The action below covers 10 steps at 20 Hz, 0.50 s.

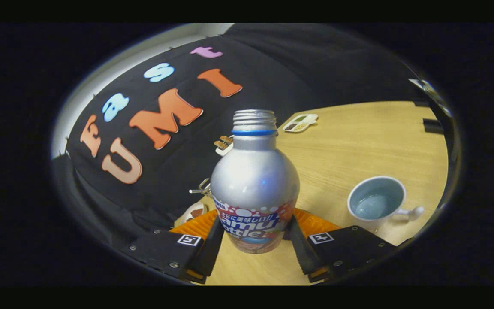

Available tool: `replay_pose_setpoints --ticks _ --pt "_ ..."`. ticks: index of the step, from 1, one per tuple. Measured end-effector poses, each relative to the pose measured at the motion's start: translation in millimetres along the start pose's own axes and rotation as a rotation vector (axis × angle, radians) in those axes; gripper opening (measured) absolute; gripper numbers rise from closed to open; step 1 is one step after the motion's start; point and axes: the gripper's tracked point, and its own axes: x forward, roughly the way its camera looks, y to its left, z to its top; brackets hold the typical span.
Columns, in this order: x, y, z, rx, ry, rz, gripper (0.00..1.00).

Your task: Take the bottle from table, then pour the juice into the cup, finally place the bottle on the coaster

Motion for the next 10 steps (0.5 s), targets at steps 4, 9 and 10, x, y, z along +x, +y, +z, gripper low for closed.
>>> replay_pose_setpoints --ticks 4,9,10 --pt "12 -4 0 -0.272 -0.046 -0.031 0.76" --pt "35 -1 -18 -0.514 -0.064 -0.041 0.76" --pt "38 0 -18 -0.558 -0.077 -0.041 0.76"
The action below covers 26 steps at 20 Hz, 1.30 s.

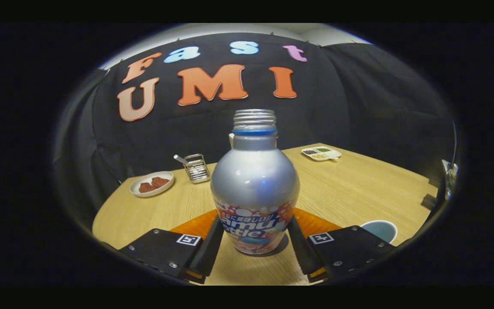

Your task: Take the bottle from table, then pour the juice into the cup, finally place the bottle on the coaster

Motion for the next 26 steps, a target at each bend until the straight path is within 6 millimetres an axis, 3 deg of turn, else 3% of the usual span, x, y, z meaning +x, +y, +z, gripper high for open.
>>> replay_pose_setpoints --ticks 4,12,17,26 --pt "13 -1 -7 -0.096 -0.014 -0.023 0.76" --pt "24 -2 -22 -0.092 0.002 -0.022 0.77" --pt "26 -2 -35 -0.064 0.035 -0.011 0.79" --pt "13 -2 -31 -0.072 0.018 -0.014 0.81"
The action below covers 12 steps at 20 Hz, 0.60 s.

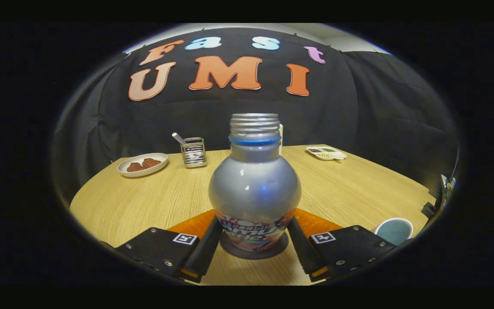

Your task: Take the bottle from table, then pour the juice into the cup, finally place the bottle on the coaster

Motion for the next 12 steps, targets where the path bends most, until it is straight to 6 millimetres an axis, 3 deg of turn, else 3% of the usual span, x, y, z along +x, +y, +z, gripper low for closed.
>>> replay_pose_setpoints --ticks 2,4,6,12 --pt "-7 1 5 -0.002 -0.017 0.005 0.84" --pt "-18 4 13 0.013 -0.037 0.02 0.95" --pt "-34 6 23 0.028 -0.066 0.035 0.97" --pt "-106 24 60 -0.008 -0.181 0.094 0.97"
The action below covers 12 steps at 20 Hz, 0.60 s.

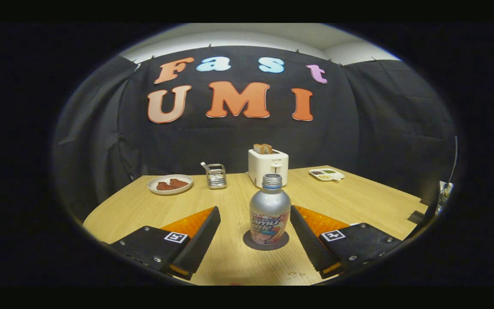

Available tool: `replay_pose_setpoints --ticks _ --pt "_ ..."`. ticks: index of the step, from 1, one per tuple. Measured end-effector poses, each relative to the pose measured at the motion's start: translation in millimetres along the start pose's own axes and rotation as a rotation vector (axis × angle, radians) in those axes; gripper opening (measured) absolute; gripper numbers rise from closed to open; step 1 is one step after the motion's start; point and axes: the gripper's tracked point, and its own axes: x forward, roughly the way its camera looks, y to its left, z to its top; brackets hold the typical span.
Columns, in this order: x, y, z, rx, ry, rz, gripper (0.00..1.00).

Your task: Take the bottle from table, then pour the juice into the cup, finally place the bottle on the coaster

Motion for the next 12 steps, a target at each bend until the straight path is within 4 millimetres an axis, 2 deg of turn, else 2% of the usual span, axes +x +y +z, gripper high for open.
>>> replay_pose_setpoints --ticks 6,8,12 --pt "-57 48 20 -0.073 -0.052 0.083 0.97" --pt "-70 67 21 -0.047 -0.065 0.117 0.97" --pt "-95 88 22 -0.038 -0.098 0.175 0.97"
